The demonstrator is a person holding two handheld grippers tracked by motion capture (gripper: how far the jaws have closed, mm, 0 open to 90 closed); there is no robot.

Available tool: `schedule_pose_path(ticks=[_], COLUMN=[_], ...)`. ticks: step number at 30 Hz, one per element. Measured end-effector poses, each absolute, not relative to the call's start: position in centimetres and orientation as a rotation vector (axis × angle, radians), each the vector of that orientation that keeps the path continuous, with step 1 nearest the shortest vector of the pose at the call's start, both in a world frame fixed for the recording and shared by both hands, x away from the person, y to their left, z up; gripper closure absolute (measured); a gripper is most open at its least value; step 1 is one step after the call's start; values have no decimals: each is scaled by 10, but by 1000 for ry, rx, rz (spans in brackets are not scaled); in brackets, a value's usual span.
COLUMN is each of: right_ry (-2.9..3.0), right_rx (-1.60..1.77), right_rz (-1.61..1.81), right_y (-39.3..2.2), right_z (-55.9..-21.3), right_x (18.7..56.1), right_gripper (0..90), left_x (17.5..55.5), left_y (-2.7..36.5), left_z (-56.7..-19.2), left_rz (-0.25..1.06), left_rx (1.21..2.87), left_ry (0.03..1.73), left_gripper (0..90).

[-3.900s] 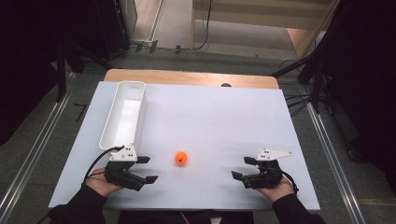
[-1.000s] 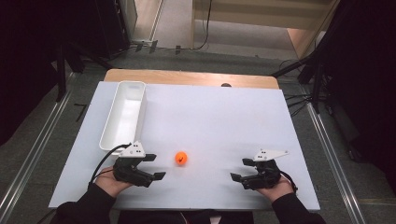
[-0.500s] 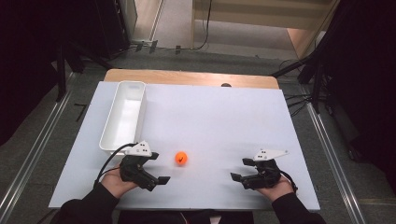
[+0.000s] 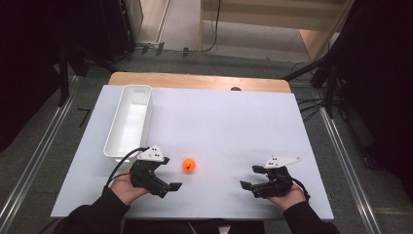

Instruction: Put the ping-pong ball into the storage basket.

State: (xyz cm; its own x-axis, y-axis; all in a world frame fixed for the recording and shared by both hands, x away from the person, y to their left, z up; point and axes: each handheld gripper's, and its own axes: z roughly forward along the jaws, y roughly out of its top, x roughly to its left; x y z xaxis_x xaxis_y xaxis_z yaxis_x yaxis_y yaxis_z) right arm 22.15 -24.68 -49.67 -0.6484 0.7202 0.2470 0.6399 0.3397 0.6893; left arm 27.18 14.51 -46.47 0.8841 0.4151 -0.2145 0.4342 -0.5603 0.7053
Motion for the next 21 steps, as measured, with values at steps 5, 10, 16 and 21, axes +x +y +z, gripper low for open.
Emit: schedule_pose_path(ticks=[5,10,16,21], right_ry=[2482,2482,2474,2469], right_rx=[1264,1263,1258,1259], right_rz=[1200,1200,1201,1205], right_y=[-248,-248,-248,-248], right_z=[-497,-497,-496,-496], right_x=[222,222,221,221], right_gripper=[190,190,190,190], left_x=[275,278,280,282], left_y=[142,138,133,129], left_z=[-464,-463,-463,-462], left_rz=[-30,-20,-14,7], left_rx=[2222,2209,2211,2214], left_ry=[619,630,623,621], left_gripper=[0,0,0,21])
